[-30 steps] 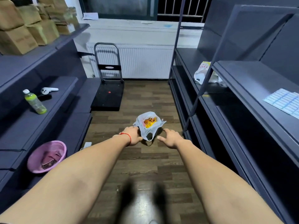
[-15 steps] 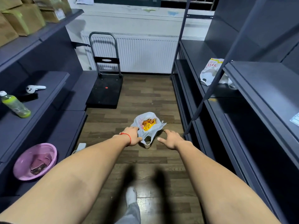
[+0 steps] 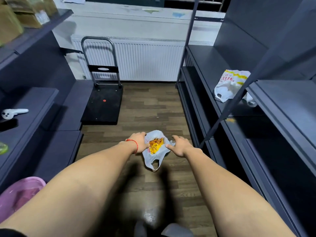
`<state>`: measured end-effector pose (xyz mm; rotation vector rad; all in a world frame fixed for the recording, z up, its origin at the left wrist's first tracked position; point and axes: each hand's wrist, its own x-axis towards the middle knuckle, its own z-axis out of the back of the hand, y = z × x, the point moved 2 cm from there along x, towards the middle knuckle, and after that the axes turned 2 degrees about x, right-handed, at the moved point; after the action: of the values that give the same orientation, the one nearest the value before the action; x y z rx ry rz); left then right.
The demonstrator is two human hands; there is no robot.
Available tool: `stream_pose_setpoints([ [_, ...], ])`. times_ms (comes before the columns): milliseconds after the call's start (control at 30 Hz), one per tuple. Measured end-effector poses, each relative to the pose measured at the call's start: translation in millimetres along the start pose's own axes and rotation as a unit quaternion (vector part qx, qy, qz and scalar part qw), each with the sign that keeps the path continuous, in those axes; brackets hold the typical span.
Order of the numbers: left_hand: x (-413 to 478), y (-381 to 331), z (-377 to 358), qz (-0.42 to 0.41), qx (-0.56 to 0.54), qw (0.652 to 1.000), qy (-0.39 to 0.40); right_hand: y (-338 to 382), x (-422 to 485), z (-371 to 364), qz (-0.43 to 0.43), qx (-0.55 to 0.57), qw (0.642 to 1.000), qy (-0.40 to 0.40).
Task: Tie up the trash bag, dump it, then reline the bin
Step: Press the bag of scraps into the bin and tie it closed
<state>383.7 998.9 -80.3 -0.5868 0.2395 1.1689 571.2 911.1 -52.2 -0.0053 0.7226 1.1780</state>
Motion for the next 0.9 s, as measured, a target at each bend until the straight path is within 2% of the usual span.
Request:
stream_pose_setpoints([
  [300,74,-7,24,-0.007,0.000,1.000,0.006,-4,77,30,-0.017,0.011,1.000,0.014],
  [567,145,-22,41,0.023,-0.026,0.999,-0.009,-10,167,69,0.013,-0.002,1.000,0.015],
  [900,207,-39,38,0.050,-0.064,0.996,0.026,-36,235,83,0.053,-0.004,0.996,0.078],
])
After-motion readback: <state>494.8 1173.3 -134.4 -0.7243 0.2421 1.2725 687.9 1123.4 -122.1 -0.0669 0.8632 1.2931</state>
